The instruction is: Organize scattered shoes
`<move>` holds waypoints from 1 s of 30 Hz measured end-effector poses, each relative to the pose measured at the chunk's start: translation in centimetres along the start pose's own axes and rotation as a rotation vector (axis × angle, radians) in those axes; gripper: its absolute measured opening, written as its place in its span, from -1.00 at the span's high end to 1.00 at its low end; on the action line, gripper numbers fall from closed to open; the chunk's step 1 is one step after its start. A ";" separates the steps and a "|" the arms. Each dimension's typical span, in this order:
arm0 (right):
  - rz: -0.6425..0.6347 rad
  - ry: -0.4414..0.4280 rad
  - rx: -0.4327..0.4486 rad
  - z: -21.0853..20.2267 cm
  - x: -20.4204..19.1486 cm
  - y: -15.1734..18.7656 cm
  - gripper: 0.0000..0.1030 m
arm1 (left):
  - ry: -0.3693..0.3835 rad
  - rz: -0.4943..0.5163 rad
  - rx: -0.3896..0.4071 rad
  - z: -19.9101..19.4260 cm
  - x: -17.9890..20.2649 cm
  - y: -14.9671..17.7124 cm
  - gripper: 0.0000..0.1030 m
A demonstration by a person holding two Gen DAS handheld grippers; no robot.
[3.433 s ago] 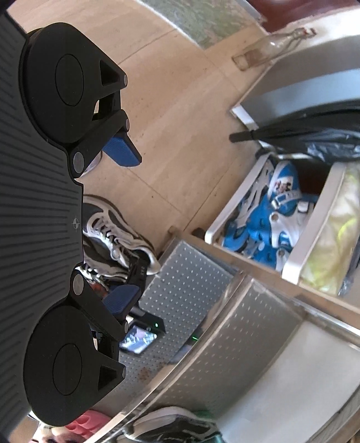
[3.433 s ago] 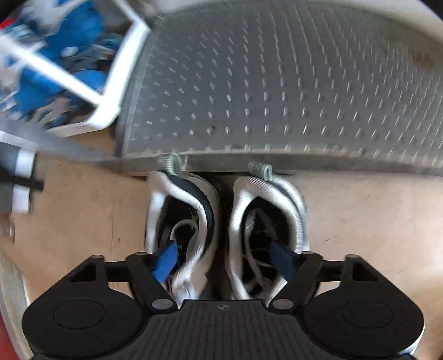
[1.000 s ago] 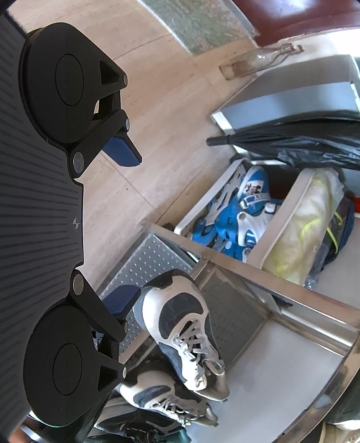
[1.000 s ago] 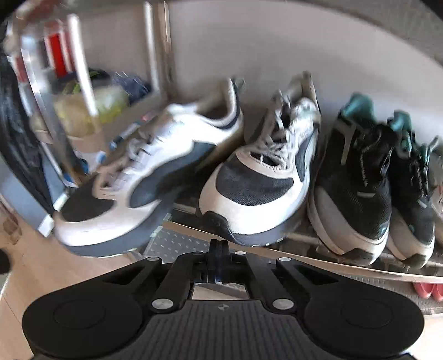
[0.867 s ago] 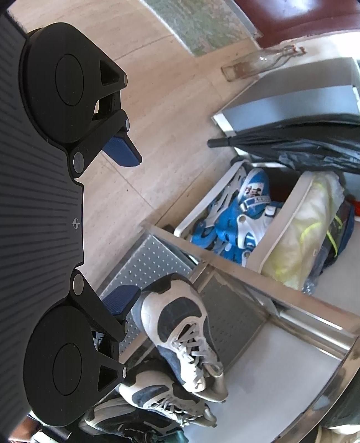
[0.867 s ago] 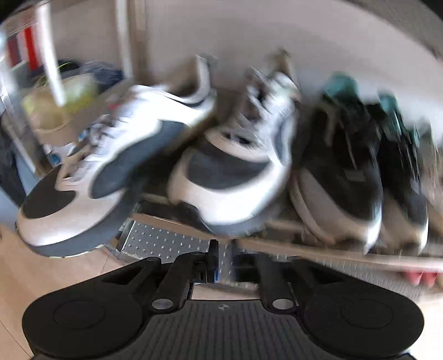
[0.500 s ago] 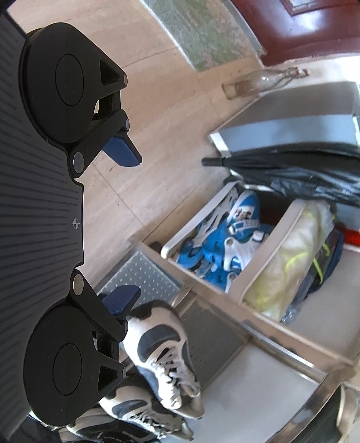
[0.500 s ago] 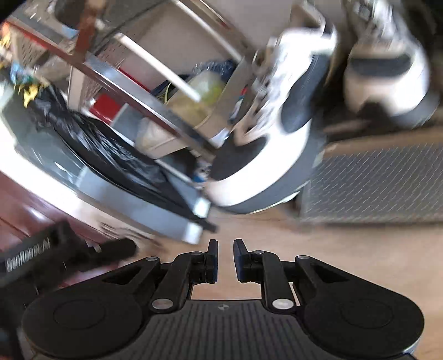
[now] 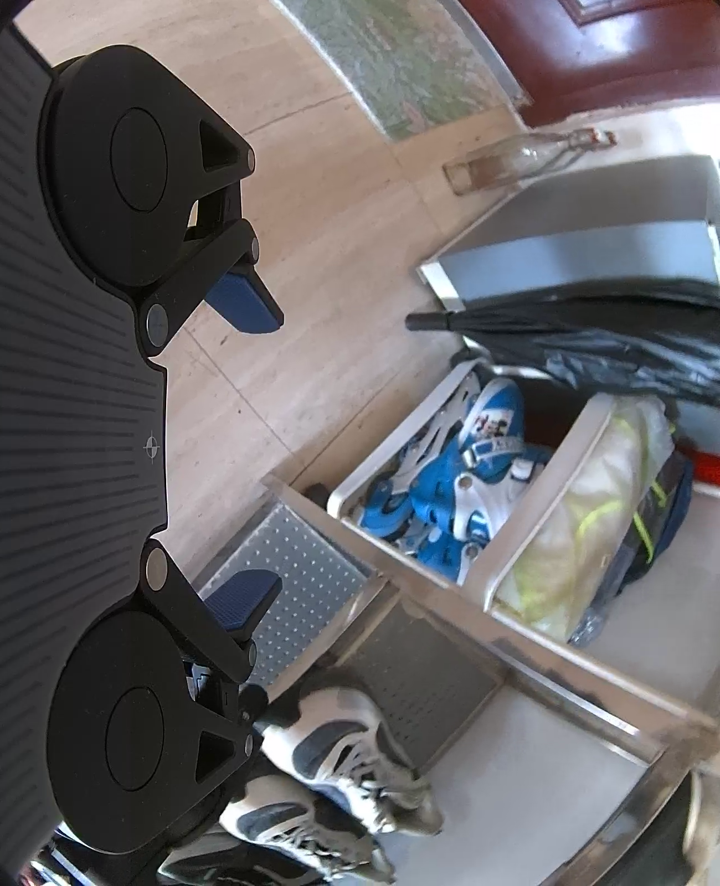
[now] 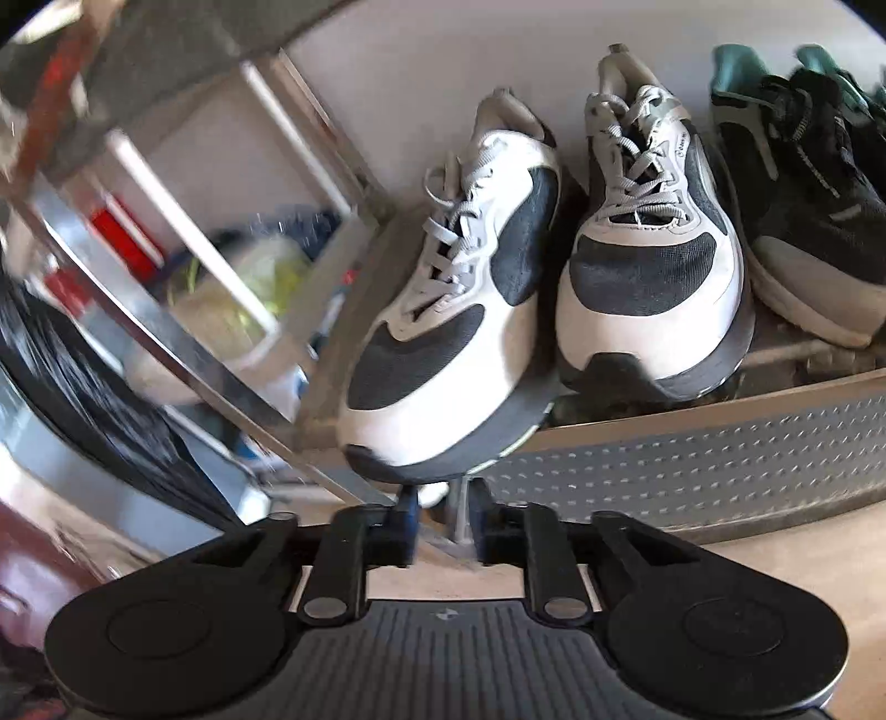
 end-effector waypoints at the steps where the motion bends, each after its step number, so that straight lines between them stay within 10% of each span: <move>1: -0.032 0.032 0.016 -0.3 0.3 0.0 0.62 | 0.005 0.001 -0.006 0.0 0.2 0.1 -0.86; 4: 0.026 0.065 0.061 -2.0 2.3 -0.3 0.55 | 0.013 0.002 -0.003 -0.2 0.5 0.2 -0.86; 10: 0.010 -0.207 -0.073 -2.1 0.8 0.3 0.63 | 0.016 -0.001 0.003 -0.4 1.1 0.4 -0.86; 16: 0.019 -0.089 -0.018 0.1 0.8 -1.8 0.94 | 0.002 0.024 -0.001 -0.1 1.3 0.6 -0.86; 30: 0.061 0.027 0.066 -4.3 6.8 -1.6 0.67 | 0.054 0.073 -0.044 -0.1 3.5 2.2 -0.86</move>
Point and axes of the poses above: each gripper's, at about its wrist camera, not at the fingertips, and z roughly the way its jaws point, x to its right, y to its underside, the point moved 6 cm from there along z, roughly the way its jaws point, and after that the axes turned 10 degrees about x, right-handed, at the moved point
